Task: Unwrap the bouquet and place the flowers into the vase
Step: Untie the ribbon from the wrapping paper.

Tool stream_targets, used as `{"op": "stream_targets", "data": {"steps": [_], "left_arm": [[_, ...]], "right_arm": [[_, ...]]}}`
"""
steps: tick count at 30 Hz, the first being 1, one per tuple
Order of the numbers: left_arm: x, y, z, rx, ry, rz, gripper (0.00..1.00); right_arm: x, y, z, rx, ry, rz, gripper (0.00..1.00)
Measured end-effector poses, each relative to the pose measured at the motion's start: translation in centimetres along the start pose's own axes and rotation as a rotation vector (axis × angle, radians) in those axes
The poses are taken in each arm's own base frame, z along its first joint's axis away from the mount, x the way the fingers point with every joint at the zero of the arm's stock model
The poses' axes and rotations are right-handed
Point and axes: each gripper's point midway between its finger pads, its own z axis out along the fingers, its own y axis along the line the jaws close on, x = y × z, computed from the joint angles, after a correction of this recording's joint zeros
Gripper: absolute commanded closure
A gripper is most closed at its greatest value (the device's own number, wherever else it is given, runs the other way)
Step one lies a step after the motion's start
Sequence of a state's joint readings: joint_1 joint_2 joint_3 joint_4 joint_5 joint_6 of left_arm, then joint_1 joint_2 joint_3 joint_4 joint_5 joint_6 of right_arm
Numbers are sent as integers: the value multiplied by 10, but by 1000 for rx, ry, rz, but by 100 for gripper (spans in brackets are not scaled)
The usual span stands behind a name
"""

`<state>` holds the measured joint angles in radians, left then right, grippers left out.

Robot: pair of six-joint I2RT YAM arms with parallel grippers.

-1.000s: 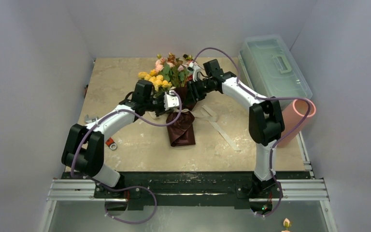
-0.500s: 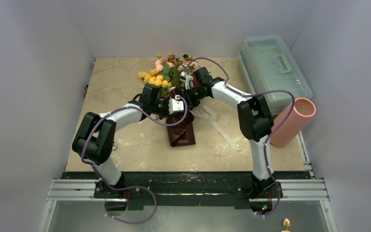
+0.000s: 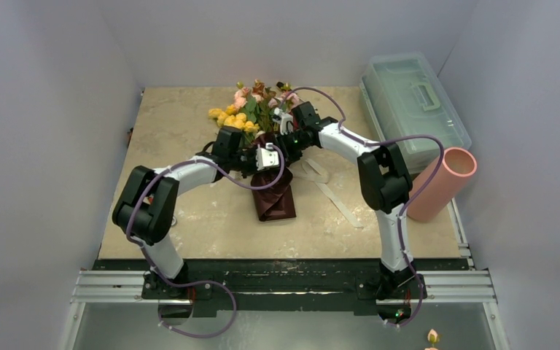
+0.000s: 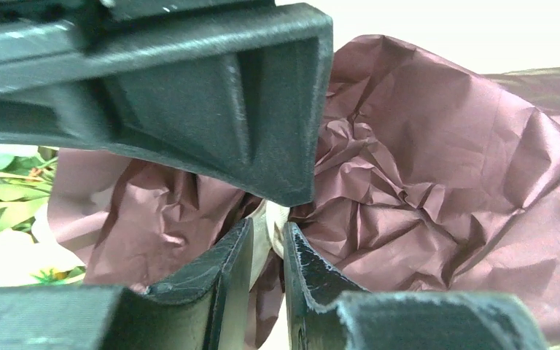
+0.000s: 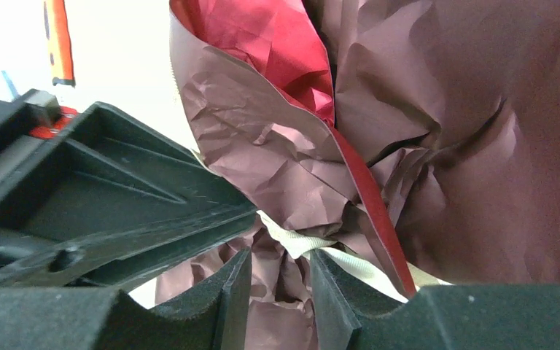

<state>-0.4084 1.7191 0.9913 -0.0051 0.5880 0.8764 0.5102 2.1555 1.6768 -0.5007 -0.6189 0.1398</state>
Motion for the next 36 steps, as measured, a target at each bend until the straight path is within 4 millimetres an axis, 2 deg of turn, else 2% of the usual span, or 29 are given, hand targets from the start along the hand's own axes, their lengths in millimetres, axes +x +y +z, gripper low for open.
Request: {"op": "stream_targets", "data": {"steps": [4,11,13,15,20,36], "left_arm": [[9,-6,7,23,15,-4,79],[11,-8,13,33,25,9,80],[11,-8,14,35,27,8,81],[12,-8,13,36,31,6,84],[14,-10,15,47,44,-4,100],[21,-5,7,36,57,-55,100]], "right_arm": [[-1,0,3,-6,-3,20,69],[8,-7,16,-24,23,63,77],[8,-7,17,-28,22,71,85],[8,-6,19,-33,20,79,100],[8,-5,20,-40,21,90,100],[13,-14,8,-17,-19,38,100]]}}
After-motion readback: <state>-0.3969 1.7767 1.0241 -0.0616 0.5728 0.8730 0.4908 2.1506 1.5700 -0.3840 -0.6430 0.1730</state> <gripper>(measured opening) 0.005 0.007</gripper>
